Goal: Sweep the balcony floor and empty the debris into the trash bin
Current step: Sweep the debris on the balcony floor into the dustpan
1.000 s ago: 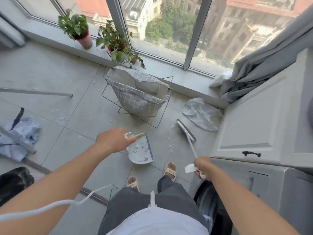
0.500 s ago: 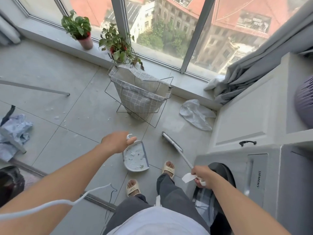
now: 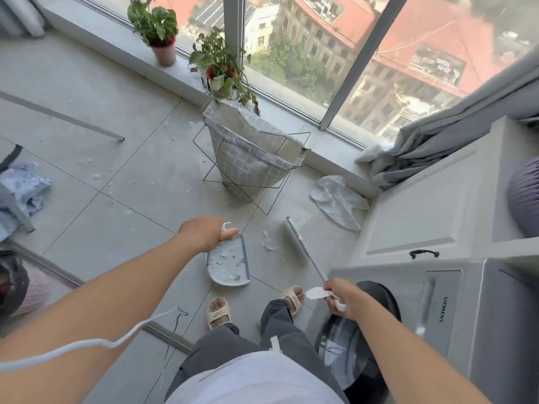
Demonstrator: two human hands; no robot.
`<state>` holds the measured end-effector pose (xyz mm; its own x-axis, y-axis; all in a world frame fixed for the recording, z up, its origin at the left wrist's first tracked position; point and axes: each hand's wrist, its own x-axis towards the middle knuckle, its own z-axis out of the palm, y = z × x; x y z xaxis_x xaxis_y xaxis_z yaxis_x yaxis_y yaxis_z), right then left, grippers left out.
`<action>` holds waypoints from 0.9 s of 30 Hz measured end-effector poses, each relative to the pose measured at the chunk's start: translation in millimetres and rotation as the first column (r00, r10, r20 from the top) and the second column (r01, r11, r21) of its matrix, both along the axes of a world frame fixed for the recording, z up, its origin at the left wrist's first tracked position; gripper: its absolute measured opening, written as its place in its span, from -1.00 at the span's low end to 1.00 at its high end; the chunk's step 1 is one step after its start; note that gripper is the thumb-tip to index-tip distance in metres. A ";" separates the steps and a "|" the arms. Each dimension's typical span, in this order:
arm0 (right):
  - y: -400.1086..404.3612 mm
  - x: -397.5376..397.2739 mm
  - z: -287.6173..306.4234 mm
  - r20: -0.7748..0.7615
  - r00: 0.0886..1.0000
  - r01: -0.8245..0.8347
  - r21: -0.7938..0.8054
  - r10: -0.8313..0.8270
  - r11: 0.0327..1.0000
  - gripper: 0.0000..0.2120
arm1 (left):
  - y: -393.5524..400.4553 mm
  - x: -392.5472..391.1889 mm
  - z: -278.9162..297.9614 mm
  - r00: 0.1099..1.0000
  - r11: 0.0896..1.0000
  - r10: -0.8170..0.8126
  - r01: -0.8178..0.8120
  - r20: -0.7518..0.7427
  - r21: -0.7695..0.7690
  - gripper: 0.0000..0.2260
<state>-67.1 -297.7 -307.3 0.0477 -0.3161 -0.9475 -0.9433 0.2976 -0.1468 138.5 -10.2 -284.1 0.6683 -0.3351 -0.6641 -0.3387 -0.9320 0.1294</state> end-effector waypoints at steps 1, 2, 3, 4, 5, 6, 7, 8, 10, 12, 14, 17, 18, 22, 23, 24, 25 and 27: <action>8.1 1.3 -1.3 -0.001 1.000 -0.011 0.008 0.011 1.000 -0.90 | -0.2 -0.4 0.0 1.000 1.000 0.001 -0.001 0.002 0.010 -0.51; 14.6 1.2 -3.0 -0.002 1.000 -0.020 0.026 0.021 0.999 -0.88 | -1.2 -0.5 -0.1 1.000 1.000 0.001 -0.001 0.004 0.014 -0.51; 19.5 -0.6 -4.3 -0.012 0.999 -0.028 0.057 0.029 0.998 -0.85 | -1.9 -0.6 -0.7 1.000 1.000 -0.001 0.001 0.002 0.015 -0.52; 18.9 -1.5 -5.7 -0.024 0.999 -0.038 0.101 0.041 0.994 -0.85 | -3.9 0.0 -1.0 1.000 1.000 0.003 -0.003 0.001 0.013 -0.54; 14.6 -2.7 -6.0 -0.036 0.998 -0.045 0.154 0.051 0.987 -0.88 | -5.9 0.6 -1.4 1.000 1.000 0.004 -0.004 -0.001 0.013 -0.56; 6.4 -3.6 -4.4 -0.049 0.997 -0.054 0.205 0.065 0.977 -0.92 | -8.0 1.5 -1.6 1.000 1.000 0.002 -0.002 -0.002 0.014 -0.56; -5.4 -3.5 -1.4 -0.055 0.995 -0.065 0.253 0.082 0.965 -0.94 | -10.1 2.4 -2.2 1.000 1.000 -0.003 0.003 0.001 0.018 -0.55; -21.7 -2.6 1.9 -0.049 0.994 -0.075 0.293 0.093 0.953 -0.94 | -14.1 3.1 -3.5 1.000 1.000 -0.008 0.008 0.009 0.019 -0.52; -53.3 -1.7 10.7 -0.033 0.997 -0.057 0.350 0.074 0.935 -0.92 | -20.6 3.4 -5.3 0.999 1.000 -0.021 0.021 0.028 0.017 -0.49; -77.3 -3.2 17.9 -0.032 0.998 -0.031 0.384 0.047 0.923 -0.91 | -26.1 3.3 -8.3 0.999 0.999 -0.032 0.031 0.042 0.014 -0.48; -87.8 -6.9 17.8 -0.038 0.998 -0.027 0.394 0.045 0.919 -0.93 | -31.4 4.3 -11.2 0.998 0.999 -0.047 0.046 0.051 0.016 -0.48; -71.0 -9.3 9.6 -0.061 0.996 -0.038 0.364 0.065 0.931 -0.88 | -35.5 7.3 -14.1 0.998 0.999 -0.043 0.043 0.048 0.010 -0.47; -59.2 -8.2 6.5 -0.066 0.996 -0.036 0.354 0.064 0.935 -0.87 | -37.5 8.1 -14.9 0.998 0.999 -0.044 0.044 0.049 0.009 -0.46; -12.5 -1.9 -3.4 -0.059 0.998 0.001 0.410 0.026 0.912 -0.92 | -46.7 10.8 -13.4 0.998 0.999 -0.052 0.051 0.048 0.018 -0.47; -8.0 -0.8 -5.0 -0.054 0.999 0.021 0.435 0.003 0.900 -0.92 | -48.3 11.5 -13.1 0.998 0.999 -0.050 0.050 0.045 0.018 -0.47; -7.3 0.9 -5.7 -0.046 0.998 0.051 0.460 -0.033 0.886 -0.93 | -49.2 12.3 -13.5 0.998 0.999 -0.050 0.050 0.046 0.016 -0.47; -10.2 2.5 -4.3 -0.040 0.996 0.091 0.487 -0.082 0.869 -0.93 | -49.8 12.6 -14.5 0.998 0.999 -0.051 0.050 0.046 0.013 -0.46; -23.0 6.6 2.8 -0.037 0.975 0.203 0.539 -0.217 0.817 -0.90 | -49.5 13.1 -15.9 0.997 0.998 -0.058 0.058 0.051 0.010 -0.46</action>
